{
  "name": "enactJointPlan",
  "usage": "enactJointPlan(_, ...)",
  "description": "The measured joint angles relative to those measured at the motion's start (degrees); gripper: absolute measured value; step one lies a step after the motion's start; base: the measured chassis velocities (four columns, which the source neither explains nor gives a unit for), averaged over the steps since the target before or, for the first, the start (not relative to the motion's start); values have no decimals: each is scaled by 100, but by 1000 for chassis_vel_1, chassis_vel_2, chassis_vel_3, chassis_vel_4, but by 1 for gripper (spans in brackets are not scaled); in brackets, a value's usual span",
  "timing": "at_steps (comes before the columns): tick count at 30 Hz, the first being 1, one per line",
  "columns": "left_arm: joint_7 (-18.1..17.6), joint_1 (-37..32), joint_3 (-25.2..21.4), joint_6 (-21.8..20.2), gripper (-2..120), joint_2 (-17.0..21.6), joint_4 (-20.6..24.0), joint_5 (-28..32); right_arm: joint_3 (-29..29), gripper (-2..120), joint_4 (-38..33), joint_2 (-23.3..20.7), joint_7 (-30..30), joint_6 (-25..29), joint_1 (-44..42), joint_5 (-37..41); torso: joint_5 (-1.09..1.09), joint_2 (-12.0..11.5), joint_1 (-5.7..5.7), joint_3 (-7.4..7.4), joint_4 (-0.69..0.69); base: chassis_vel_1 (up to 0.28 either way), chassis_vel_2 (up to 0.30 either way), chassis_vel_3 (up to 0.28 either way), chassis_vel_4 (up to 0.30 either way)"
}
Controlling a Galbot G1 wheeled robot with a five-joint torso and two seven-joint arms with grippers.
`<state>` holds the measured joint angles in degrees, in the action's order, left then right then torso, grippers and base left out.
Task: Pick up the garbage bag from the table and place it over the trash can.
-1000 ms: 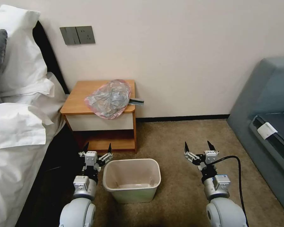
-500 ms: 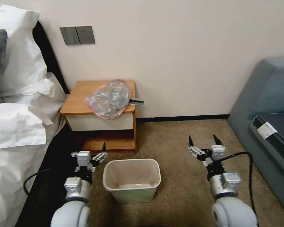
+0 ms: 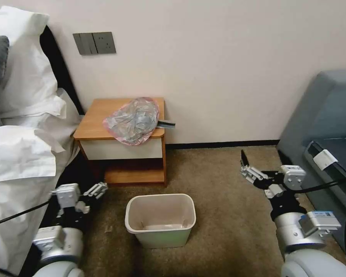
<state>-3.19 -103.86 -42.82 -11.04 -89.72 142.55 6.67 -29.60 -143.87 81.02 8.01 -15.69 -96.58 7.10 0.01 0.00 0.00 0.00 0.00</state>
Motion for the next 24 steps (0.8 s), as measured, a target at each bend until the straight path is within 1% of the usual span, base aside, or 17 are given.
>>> enactJointPlan(1,-15,-67,-56,-49,100,-18,74,31,0,100,1,-14,0,3,1,12,2,0,0,0,0,0,0,0,0)
enactJointPlan(2,-41,-198,-146,-151,100,-51,111,88,-3,100,40,-42,2,29,14,77,-2,0,0,0,0,0,0,0,0)
enactJointPlan(5,-56,-258,-193,-194,100,-67,117,114,-3,100,94,-73,24,45,70,307,-1,0,0,0,0,0,0,0,0)
enactJointPlan(8,-58,-266,-199,-201,100,-70,117,120,17,100,167,-127,183,42,277,1039,-1,0,0,0,0,0,0,0,0)
enactJointPlan(9,-58,-266,-199,-201,100,-70,117,120,17,100,167,-127,183,42,277,1039,-1,0,0,0,0,0,0,0,0)
enactJointPlan(10,-58,-270,-199,-201,100,-61,117,129,26,100,191,-157,233,27,345,1279,-1,0,0,0,0,0,0,0,0)
enactJointPlan(11,-50,-282,-197,-197,100,-35,115,146,32,100,218,-187,269,19,395,1479,-1,0,0,0,0,0,0,0,0)
enactJointPlan(12,33,-309,-160,-128,100,94,110,217,42,100,265,-246,309,16,467,1759,-1,0,0,0,1,0,0,0,0)
enactJointPlan(13,33,-309,-160,-128,100,94,110,217,42,100,265,-246,309,16,467,1759,-1,0,0,0,1,0,0,0,0)
enactJointPlan(14,104,-322,-126,-60,100,197,110,270,49,100,301,-295,326,18,527,1991,-1,0,0,0,-2,0,0,0,0)
enactJointPlan(16,173,-335,-94,8,100,295,101,323,81,100,382,-438,412,19,685,2557,-1,0,0,0,-2,0,0,0,0)
enactJointPlan(17,173,-335,-94,8,100,295,101,323,81,100,382,-438,412,19,685,2557,-1,0,0,0,-2,0,0,0,0)
enactJointPlan(21,195,-336,-83,31,100,320,90,333,214,100,724,-797,771,25,1149,3912,-1,0,0,0,-1,0,0,0,0)
enactJointPlan(22,195,-336,-83,31,100,320,90,333,214,100,724,-797,771,25,1149,3912,-1,0,0,0,-1,0,0,0,0)
enactJointPlan(24,192,-339,-86,34,100,336,87,368,266,100,964,-907,905,25,1414,4541,-1,0,0,1,0,0,0,0,0)
